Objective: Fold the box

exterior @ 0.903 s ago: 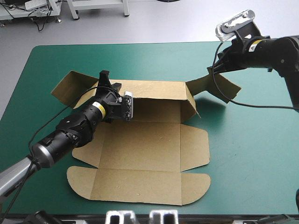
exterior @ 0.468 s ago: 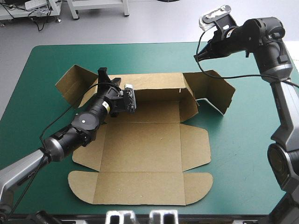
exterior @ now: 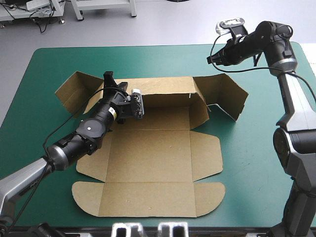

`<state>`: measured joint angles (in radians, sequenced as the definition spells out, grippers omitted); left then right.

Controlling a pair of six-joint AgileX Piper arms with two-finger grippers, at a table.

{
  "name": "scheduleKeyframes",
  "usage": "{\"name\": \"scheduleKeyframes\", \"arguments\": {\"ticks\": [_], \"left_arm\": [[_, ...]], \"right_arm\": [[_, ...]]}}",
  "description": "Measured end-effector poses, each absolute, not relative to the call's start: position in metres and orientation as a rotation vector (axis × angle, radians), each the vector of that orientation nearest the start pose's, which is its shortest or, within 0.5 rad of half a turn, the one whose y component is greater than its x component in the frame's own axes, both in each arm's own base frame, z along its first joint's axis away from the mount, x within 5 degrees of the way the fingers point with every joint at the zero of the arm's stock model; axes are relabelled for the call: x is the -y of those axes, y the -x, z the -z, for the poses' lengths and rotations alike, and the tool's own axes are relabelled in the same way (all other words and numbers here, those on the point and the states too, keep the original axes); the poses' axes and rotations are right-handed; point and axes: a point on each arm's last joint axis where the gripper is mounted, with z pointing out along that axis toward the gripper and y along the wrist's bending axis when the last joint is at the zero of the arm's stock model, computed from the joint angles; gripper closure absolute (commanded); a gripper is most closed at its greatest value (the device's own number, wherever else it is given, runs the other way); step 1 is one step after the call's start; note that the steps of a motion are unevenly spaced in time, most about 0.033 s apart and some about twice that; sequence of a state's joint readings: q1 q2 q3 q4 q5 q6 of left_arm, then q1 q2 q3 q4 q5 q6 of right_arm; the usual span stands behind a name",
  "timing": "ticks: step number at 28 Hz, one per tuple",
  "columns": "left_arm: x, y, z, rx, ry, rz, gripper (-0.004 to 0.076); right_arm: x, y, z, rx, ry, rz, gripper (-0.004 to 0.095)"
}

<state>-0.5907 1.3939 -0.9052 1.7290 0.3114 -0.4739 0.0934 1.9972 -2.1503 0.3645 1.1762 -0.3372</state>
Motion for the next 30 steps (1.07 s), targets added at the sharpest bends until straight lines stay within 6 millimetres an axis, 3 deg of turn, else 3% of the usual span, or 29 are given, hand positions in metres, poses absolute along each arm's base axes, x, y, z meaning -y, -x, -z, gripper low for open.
{"name": "scheduleKeyframes", "arguments": {"ticks": [11, 19, 27, 30], "left_arm": [[0.149, -0.272, -0.3, -1.349, -1.444, -0.742, 0.0734], [0.147, -0.274, -0.302, -1.36, -1.425, -0.771, 0.0734], [0.149, -0.277, -0.314, -1.347, -1.384, -0.778, 0.0734], [0.151, -0.277, -0.315, -1.339, -1.392, -0.755, 0.0734]], "right_arm": [[-0.08, -0.453, -0.344, -2.492, 0.491, -0.529, 0.0933], [-0.083, -0.452, -0.346, -2.481, 0.484, -0.588, 0.0933], [-0.085, -0.44, -0.356, -2.469, 0.474, -0.638, 0.0933], [-0.083, -0.42, -0.352, -2.505, 0.511, -0.64, 0.0933]]}}
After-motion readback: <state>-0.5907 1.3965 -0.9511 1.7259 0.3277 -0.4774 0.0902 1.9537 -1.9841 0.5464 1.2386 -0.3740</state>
